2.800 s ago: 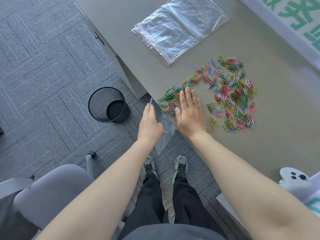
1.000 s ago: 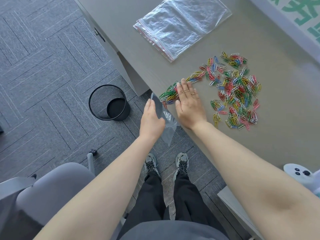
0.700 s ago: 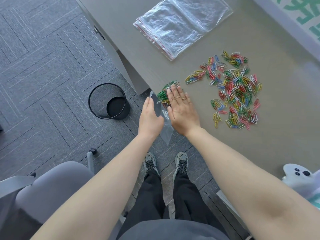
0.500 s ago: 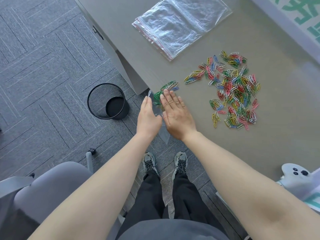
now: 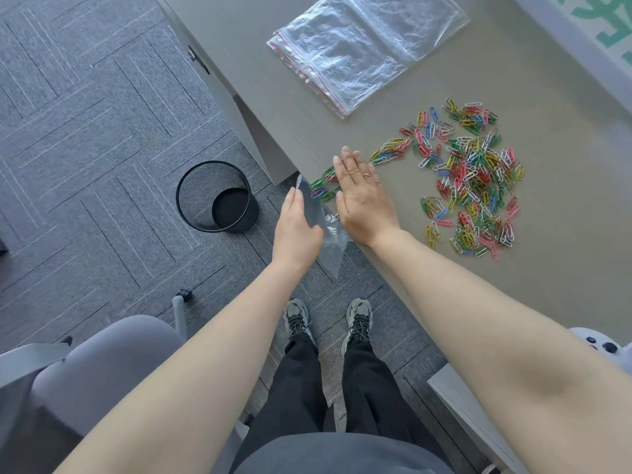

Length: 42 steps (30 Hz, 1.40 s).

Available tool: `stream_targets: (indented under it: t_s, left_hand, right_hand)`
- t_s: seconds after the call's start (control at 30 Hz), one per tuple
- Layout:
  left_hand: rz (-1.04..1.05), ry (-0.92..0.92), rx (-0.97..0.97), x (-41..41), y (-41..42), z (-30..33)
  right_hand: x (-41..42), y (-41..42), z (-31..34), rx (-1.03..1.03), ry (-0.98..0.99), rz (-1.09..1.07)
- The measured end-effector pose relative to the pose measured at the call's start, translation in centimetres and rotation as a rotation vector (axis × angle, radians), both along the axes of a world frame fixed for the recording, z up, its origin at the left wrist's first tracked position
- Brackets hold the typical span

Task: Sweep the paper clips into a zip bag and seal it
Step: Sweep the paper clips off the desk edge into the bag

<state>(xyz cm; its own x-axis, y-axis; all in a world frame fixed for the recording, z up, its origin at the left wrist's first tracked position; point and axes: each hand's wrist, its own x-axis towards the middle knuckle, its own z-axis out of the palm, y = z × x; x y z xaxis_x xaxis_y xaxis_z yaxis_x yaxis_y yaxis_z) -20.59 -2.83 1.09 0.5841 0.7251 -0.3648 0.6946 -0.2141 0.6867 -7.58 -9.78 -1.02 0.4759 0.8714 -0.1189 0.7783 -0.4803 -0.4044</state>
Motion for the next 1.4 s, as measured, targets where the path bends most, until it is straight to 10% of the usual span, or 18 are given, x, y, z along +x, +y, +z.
stream_targets:
  t_s: [0.67, 0.93, 1.4]
  left_hand:
    - [-0.019, -0.071, 0.000, -0.6, 0.1, -0.3]
    - [-0.007, -0.006, -0.060, -0.8, -1.5, 0.1]
    - [-0.093, 0.085, -0.089, -1.5, -6.6, 0.7]
  right_hand:
    - [-4.0, -1.4, 0.2, 0.136, 0.128, 0.284]
    - [-1.1, -4.4, 1.9, 0.381, 0.209, -0.252]
    - [2.7, -15.2, 0.5, -0.032, -0.108, -0.633]
